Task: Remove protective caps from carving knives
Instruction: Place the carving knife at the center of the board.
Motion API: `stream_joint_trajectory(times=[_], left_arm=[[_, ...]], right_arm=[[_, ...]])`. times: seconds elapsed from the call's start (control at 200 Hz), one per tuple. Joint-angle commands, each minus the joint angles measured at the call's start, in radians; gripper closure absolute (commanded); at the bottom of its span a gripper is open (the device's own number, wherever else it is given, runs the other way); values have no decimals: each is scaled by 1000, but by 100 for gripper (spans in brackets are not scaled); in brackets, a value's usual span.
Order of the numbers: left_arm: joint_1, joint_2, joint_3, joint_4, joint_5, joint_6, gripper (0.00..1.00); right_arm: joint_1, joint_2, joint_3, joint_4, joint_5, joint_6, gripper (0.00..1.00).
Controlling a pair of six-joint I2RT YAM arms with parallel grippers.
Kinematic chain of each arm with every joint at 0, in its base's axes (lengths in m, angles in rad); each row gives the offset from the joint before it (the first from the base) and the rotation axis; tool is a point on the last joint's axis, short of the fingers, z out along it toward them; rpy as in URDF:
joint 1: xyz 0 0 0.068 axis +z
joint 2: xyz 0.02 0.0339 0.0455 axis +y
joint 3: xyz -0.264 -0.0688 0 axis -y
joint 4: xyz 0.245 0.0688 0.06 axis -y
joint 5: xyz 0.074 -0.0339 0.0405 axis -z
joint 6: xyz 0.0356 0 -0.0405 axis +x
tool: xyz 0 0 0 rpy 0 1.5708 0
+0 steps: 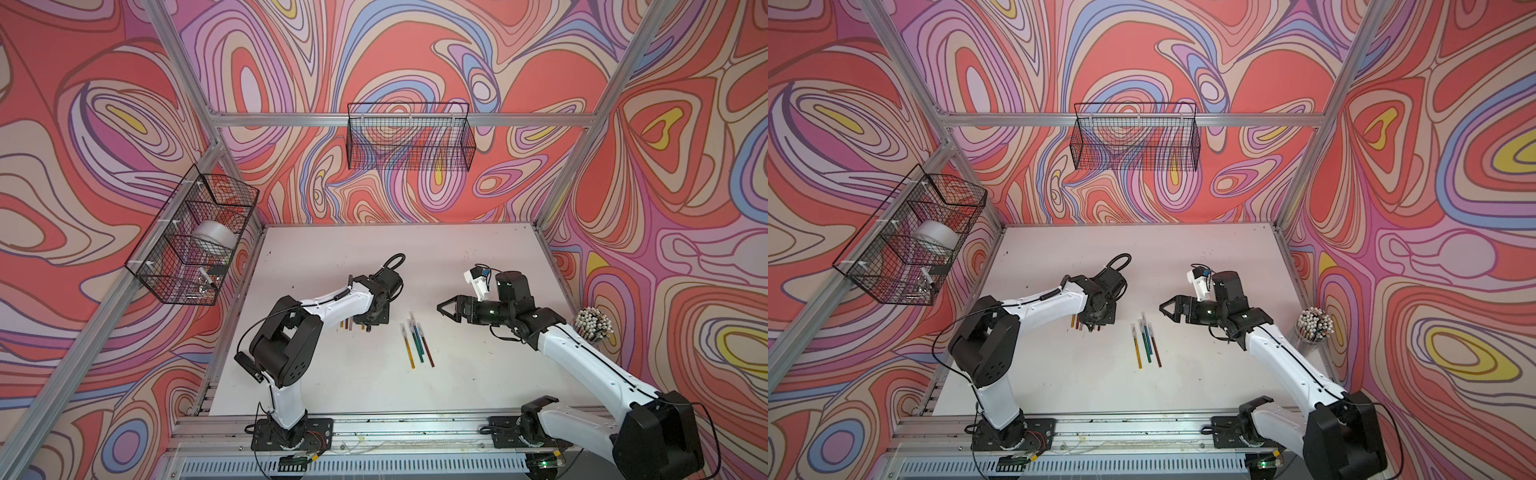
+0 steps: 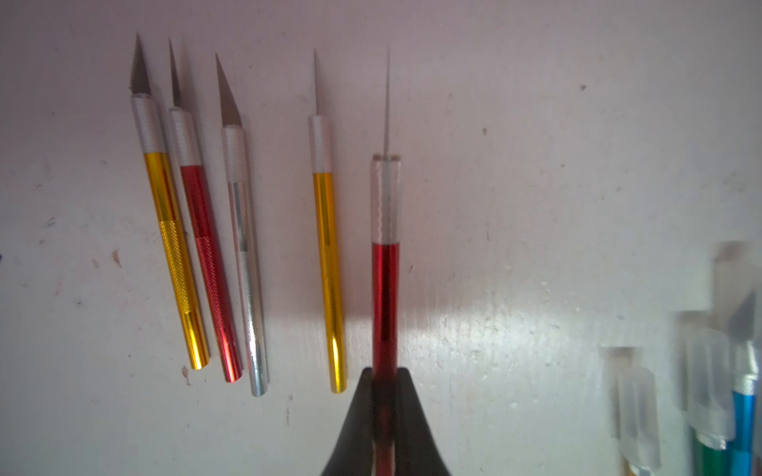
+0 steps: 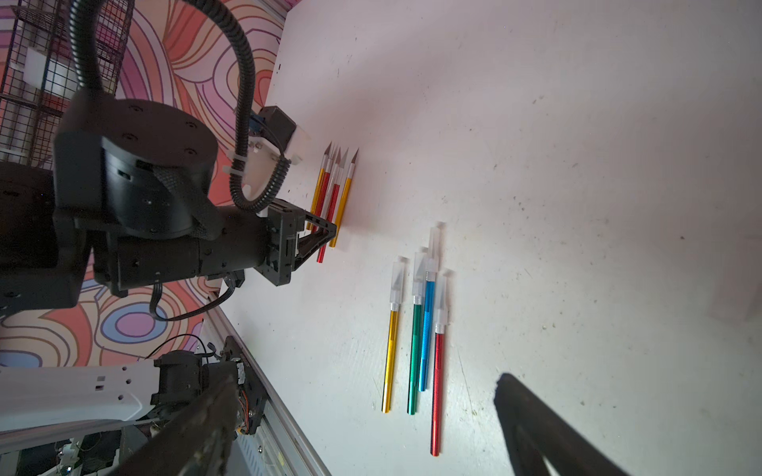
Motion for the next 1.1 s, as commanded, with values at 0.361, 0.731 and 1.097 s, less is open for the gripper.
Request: stream_joint_trajectory(times=[0.361,0.731,1.097], left_arm=[[25,64,18,13,2,18,92],[34,84,15,29,13,20,84],[34,79,16,28,16,24,79]], right_arm=[[-4,2,-13,25,5,5,2],[-4,0,-18,25,7,3,2],[-4,-1,-24,32,5,5,1]])
